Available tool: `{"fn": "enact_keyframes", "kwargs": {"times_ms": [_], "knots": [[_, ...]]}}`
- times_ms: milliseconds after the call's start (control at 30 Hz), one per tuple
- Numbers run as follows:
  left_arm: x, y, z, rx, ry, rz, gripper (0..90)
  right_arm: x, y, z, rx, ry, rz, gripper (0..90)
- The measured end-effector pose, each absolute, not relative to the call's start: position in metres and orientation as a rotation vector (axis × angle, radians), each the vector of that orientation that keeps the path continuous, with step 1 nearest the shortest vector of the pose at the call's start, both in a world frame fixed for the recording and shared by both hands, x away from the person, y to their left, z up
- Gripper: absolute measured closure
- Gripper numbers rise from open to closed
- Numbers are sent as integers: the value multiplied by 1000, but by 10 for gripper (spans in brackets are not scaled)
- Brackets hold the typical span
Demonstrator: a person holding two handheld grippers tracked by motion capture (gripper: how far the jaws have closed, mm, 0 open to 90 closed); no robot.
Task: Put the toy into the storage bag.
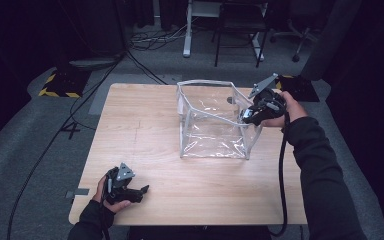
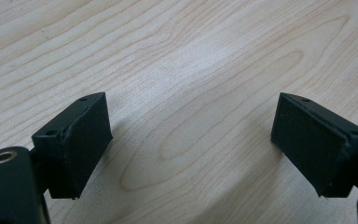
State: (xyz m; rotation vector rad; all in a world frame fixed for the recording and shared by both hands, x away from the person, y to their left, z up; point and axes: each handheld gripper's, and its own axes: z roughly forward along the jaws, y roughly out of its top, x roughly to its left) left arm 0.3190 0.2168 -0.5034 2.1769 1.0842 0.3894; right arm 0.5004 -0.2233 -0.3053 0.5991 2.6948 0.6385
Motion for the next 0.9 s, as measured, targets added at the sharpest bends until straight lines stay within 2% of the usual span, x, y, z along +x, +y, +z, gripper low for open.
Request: {"fn": "enact_keyframes", "kwargs": {"times_ms": [900], "knots": [[319, 217, -503, 2184, 1080, 393, 121, 493, -219, -306, 566, 2665, 711, 497]]}}
